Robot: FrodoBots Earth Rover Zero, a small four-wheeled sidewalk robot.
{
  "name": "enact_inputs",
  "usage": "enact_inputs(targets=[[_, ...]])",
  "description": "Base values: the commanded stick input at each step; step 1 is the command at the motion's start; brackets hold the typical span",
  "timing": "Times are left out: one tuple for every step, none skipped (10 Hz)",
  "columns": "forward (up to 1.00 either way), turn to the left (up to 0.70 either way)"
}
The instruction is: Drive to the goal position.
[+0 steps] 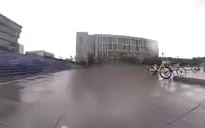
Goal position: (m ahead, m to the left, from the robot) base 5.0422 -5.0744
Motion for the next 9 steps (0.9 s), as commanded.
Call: enact_inputs(targets=[[0.70, 0.00], [0.70, 0.00], [0.70, 0.00], [0.70, 0.00], [0.70, 0.00], [0.70, 0.00], [0.70, 0.00], [0.70, 0.00], [0.70, 0.00]])
